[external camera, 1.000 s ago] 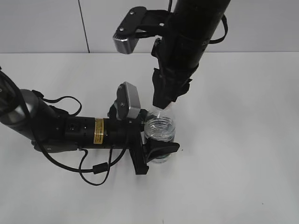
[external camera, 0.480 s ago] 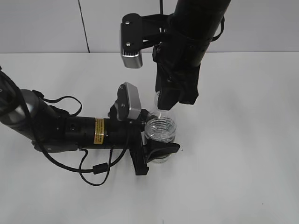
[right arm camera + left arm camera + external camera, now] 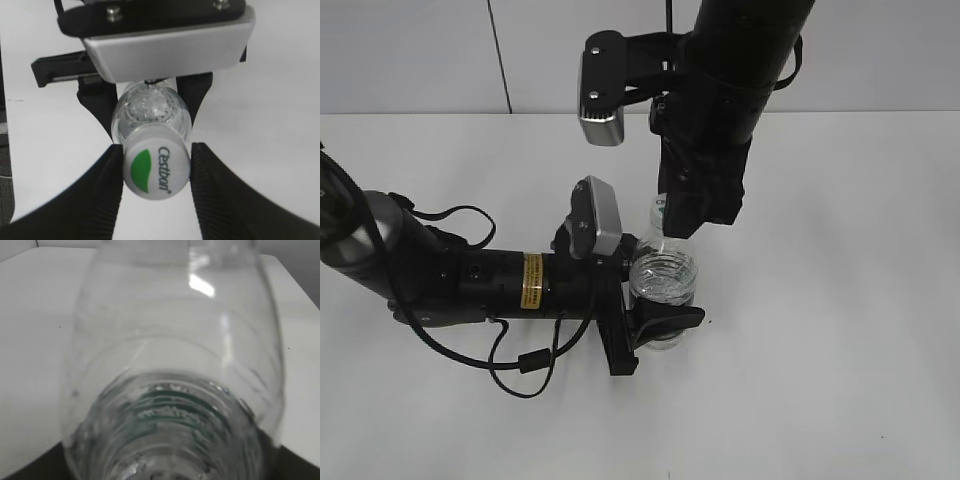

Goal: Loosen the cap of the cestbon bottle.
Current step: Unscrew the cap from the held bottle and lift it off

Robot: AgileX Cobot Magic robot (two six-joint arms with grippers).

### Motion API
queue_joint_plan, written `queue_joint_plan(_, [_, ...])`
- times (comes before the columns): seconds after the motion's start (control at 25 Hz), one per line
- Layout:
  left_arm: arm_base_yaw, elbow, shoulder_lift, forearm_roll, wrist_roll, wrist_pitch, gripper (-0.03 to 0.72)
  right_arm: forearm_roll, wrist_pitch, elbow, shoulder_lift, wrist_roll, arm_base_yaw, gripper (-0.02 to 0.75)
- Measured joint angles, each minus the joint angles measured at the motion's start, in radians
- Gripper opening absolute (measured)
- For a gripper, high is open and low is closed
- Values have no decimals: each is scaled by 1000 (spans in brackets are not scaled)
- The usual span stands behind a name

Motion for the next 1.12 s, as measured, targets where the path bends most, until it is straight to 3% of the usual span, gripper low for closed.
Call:
queue_joint_plan(0.2, [0, 0, 0, 1, 0, 0, 407, 24, 3, 0, 2, 7, 0, 487])
queue_joint_plan(0.44, [0, 0, 0, 2, 0, 0, 407, 54, 24, -2, -14, 95, 0, 515])
queue_joint_plan(0.68, [0, 0, 0, 2, 0, 0, 407, 42, 49, -54, -31, 434, 0, 515])
queue_joint_plan(0.92, [0, 0, 0, 2, 0, 0, 407, -86, 56, -88, -31, 866, 0, 516])
queue_joint_plan(1.12, [0, 0, 0, 0, 0, 0, 407, -36, 56, -88, -31, 1092, 0, 516])
